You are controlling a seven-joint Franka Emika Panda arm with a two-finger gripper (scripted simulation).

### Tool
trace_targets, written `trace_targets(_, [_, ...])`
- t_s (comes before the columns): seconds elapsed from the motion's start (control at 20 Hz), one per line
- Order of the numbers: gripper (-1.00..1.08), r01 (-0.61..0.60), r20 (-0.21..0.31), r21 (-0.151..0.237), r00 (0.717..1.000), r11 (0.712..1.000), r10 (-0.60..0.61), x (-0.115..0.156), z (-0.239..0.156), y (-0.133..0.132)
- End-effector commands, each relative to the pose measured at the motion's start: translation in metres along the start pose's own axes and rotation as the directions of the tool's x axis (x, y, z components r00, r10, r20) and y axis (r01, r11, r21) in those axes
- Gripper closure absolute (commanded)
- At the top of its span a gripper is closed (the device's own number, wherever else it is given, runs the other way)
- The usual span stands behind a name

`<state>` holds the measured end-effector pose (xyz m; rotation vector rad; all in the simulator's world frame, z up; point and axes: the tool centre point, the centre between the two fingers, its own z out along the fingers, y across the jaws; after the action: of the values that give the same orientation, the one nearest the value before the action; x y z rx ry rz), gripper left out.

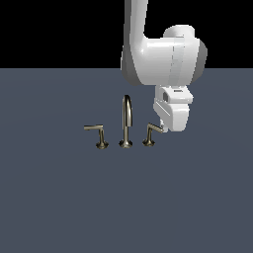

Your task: Turn on the faucet by rotating a designated handle.

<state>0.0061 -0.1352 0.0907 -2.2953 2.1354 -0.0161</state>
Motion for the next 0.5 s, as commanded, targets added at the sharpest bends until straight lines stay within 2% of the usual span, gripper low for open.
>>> trace_targets(0.0, [1.08,0.000,0.000,-0.001,1.000,1.000,0.000,-0.003,0.000,0.002])
trace_targets(0.45, [1.08,-0.001,0.002,-0.009,1.000,1.000,0.001,-0.032,0.000,0.025])
